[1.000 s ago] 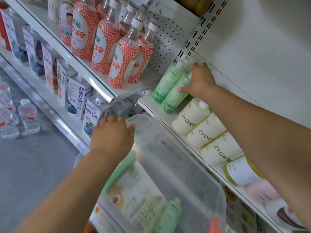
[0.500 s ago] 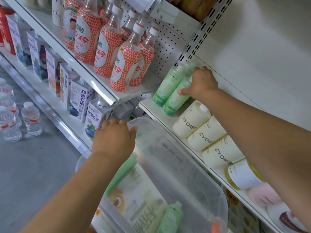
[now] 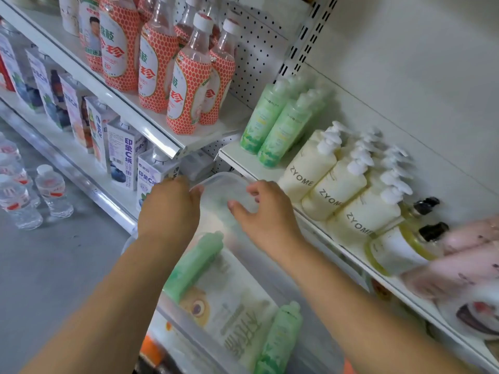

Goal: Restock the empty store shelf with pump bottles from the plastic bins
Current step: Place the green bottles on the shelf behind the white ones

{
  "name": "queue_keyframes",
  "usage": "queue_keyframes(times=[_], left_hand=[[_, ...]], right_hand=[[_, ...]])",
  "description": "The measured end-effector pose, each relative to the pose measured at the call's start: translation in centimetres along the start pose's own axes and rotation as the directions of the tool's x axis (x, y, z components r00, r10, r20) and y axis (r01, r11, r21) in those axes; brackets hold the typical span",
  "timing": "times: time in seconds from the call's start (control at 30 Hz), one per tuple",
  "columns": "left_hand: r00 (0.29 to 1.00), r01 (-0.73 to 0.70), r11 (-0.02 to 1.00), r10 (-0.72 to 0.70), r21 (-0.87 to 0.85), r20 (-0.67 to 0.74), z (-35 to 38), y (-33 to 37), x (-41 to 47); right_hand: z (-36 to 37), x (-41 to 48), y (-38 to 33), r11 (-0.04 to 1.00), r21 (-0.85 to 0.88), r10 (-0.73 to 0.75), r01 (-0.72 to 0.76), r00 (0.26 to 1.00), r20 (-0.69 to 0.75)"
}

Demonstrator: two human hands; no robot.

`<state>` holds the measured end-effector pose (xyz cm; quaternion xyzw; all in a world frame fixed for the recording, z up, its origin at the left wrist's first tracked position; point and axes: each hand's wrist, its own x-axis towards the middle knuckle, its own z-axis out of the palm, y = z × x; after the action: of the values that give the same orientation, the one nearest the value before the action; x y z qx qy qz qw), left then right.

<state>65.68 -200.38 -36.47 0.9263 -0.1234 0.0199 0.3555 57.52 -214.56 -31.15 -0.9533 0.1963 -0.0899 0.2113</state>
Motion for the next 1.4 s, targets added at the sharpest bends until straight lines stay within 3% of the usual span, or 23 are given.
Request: queue_keyframes(times=[0.1, 0.2, 0.3, 0.37, 0.5, 0.73, 0.87, 1.07, 1.2, 1.3, 1.4], left_hand=[[0.999, 0.037, 0.999, -0.037, 0.010, 0.010, -0.2, -0.4, -0.3], [0.997, 0.069, 0.997, -0.068, -0.019, 0.038, -0.2, -0.6, -0.3], [0.996, 0.089, 0.996, -0.089, -0.024, 0.027, -0.4, -0.6, -0.1], [0.995, 0.101, 0.995, -0.101, -0.019, 0.018, -0.4, -0.4, 0.1], [0.996, 0.089, 0.995, -0.089, 0.037, 0.005, -0.2, -0.5, 0.5], [0.998, 0.058, 0.995, -0.059, 0.085, 0.016, -0.1, -0.6, 0.8], [0.999, 0.041, 0.994, -0.041, 0.106, -0.002, 0.1, -0.4, 0.6], [1.000, 0.019, 0.991, -0.018, 0.134, -0.009, 0.1, -0.5, 0.3], [0.999, 0.042, 0.989, -0.042, 0.141, -0.004, 0.0, -0.3, 0.3], [0.998, 0.052, 0.990, -0.054, 0.132, 0.017, -0.1, -0.3, 0.3], [0.997, 0.062, 0.989, -0.067, 0.133, 0.033, -0.3, -0.2, 0.4]], right_hand=[[3.9, -1.5, 2.7, 0.957, 0.097, 0.245, -0.273, 0.941, 0.233], [8.5, -2.5, 5.2, 0.803, 0.238, 0.435, -0.547, 0.810, 0.394], [12.3, -3.0, 5.2, 0.562, 0.320, 0.506, -0.762, 0.624, 0.596], [14.0, -2.9, 4.6, 0.507, 0.311, 0.508, -0.804, 0.570, 0.645], [15.8, -2.5, 4.3, 0.529, 0.304, 0.544, -0.792, 0.592, 0.595], [13.8, -3.7, 8.2, 0.519, 0.223, 0.551, -0.825, 0.523, 0.650], [14.3, -3.6, 8.4, 0.407, 0.304, 0.545, -0.862, 0.496, 0.676], [15.3, -4.1, 8.5, 0.317, 0.450, 0.578, -0.835, 0.547, 0.605], [13.4, -4.5, 8.6, 0.418, 0.423, 0.554, -0.804, 0.594, 0.583], [10.4, -4.3, 8.2, 0.549, 0.431, 0.491, -0.716, 0.694, 0.527], [6.5, -4.3, 7.2, 0.617, 0.479, 0.379, -0.625, 0.769, 0.515]])
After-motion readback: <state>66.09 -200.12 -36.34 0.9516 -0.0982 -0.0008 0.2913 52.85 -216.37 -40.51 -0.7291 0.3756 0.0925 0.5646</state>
